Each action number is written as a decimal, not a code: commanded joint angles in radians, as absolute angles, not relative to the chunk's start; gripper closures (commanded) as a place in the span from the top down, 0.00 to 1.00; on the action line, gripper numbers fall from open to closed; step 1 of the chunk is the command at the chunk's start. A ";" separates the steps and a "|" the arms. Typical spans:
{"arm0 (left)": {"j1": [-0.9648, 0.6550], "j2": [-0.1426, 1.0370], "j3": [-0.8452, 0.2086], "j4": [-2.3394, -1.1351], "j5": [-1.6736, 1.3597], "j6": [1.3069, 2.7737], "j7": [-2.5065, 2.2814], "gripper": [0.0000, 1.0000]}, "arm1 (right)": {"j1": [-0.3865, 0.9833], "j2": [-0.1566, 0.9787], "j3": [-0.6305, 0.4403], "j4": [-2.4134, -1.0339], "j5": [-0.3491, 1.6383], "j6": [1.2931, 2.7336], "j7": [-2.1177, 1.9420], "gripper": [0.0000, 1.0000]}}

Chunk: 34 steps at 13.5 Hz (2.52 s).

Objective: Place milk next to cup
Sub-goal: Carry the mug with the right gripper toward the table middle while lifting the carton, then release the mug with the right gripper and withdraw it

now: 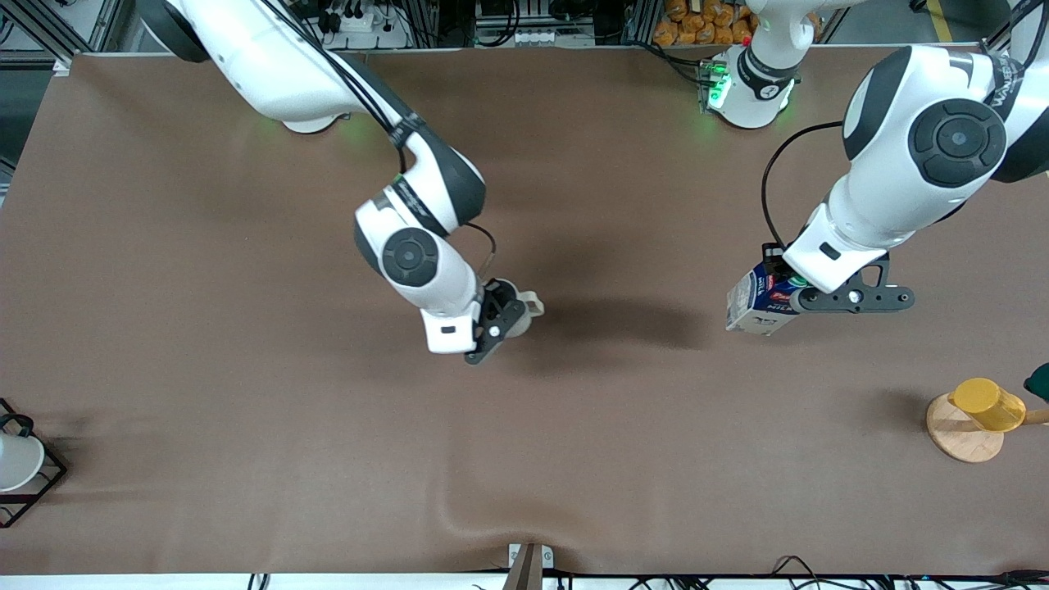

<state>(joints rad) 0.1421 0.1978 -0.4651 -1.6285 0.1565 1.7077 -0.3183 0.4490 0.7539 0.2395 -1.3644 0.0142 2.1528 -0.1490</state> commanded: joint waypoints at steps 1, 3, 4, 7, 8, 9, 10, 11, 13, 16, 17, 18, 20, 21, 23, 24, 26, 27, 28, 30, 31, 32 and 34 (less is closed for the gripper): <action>0.144 0.204 -0.474 -1.600 0.140 1.689 -0.345 0.21 | 0.509 0.784 0.226 -1.341 0.014 2.171 -0.037 0.00; 0.144 0.201 -0.495 -1.598 0.140 1.689 -0.382 0.21 | 0.538 0.791 0.222 -1.341 0.012 2.171 0.018 0.00; 0.144 0.198 -0.506 -1.598 0.138 1.689 -0.385 0.21 | 0.545 0.796 0.216 -1.341 0.012 2.171 0.021 0.00; 0.144 0.198 -0.526 -1.591 0.106 1.689 -0.411 0.21 | 0.549 0.804 0.215 -1.344 0.012 2.171 0.021 0.02; 0.144 0.198 -0.534 -1.591 0.097 1.686 -0.414 0.21 | 0.552 0.804 0.215 -1.347 0.012 2.171 0.021 0.16; 0.144 0.198 -0.546 -1.595 0.097 1.675 -0.417 0.22 | 0.558 0.802 0.215 -1.347 0.012 2.171 0.021 0.34; 0.144 0.199 -0.549 -1.597 0.097 1.664 -0.413 0.22 | 0.558 0.801 0.215 -1.345 0.012 2.171 0.021 0.57; 0.144 0.201 -0.557 -1.595 0.091 1.660 -0.411 0.22 | 0.557 0.799 0.215 -1.347 0.014 2.171 0.020 0.92; 0.146 0.199 -0.560 -1.597 0.072 1.658 -0.414 0.22 | 0.546 0.795 0.216 -1.345 0.018 2.171 0.018 1.00; 0.140 0.199 -0.577 -1.592 0.078 1.644 -0.455 0.21 | 0.538 0.769 0.216 -1.345 0.020 2.160 0.017 1.00; 0.140 0.199 -0.581 -1.592 0.074 1.644 -0.463 0.21 | 0.528 0.749 0.216 -1.347 0.020 2.149 0.015 1.00; 0.140 0.199 -0.589 -1.591 0.072 1.644 -0.474 0.21 | 0.509 0.729 0.218 -1.347 0.020 2.120 0.014 1.00; 0.143 0.192 -0.609 -1.589 0.071 1.644 -0.480 0.22 | 0.468 0.677 0.218 -1.348 0.021 2.041 0.012 1.00; 0.141 0.192 -0.629 -1.589 0.074 1.644 -0.498 0.21 | 0.442 0.640 0.216 -1.351 0.021 2.008 0.011 1.00; 0.135 0.202 -0.634 -1.585 0.075 1.646 -0.561 0.22 | 0.370 0.583 0.216 -1.358 0.021 1.912 0.008 1.00; 0.124 0.206 -0.640 -1.583 0.075 1.646 -0.575 0.22 | 0.332 0.560 0.216 -1.359 0.020 1.858 0.008 1.00; 0.101 0.207 -0.647 -1.585 0.074 1.646 -0.586 0.22 | 0.231 0.528 0.221 -1.365 0.023 1.771 -0.036 1.00; 0.072 0.210 -0.649 -1.585 0.072 1.646 -0.606 0.22 | 0.192 0.502 0.221 -1.365 0.025 1.734 -0.090 1.00; 0.045 0.224 -0.649 -1.583 0.074 1.646 -0.639 0.22 | 0.154 0.464 0.221 -1.365 0.025 1.703 -0.147 1.00; -0.004 0.247 -0.649 -1.583 0.077 1.646 -0.708 0.22 | 0.068 0.396 0.218 -1.365 0.025 1.633 -0.221 1.00; -0.035 0.261 -0.649 -1.583 0.081 1.647 -0.730 0.22 | 0.031 0.365 0.218 -1.367 0.023 1.602 -0.224 1.00; -0.061 0.268 -0.649 -1.582 0.081 1.651 -0.753 0.22 | -0.001 0.330 0.216 -1.376 0.021 1.577 -0.224 1.00; -0.092 0.273 -0.649 -1.583 0.075 1.657 -0.788 0.22 | -0.067 0.226 0.216 -1.443 0.021 1.565 -0.233 1.00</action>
<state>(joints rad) -0.0695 0.2624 -0.6491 -1.6021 0.0841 1.6651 -0.7534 -0.0078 0.3497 0.2007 -1.3309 0.0143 1.5641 -0.2210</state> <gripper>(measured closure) 0.581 0.000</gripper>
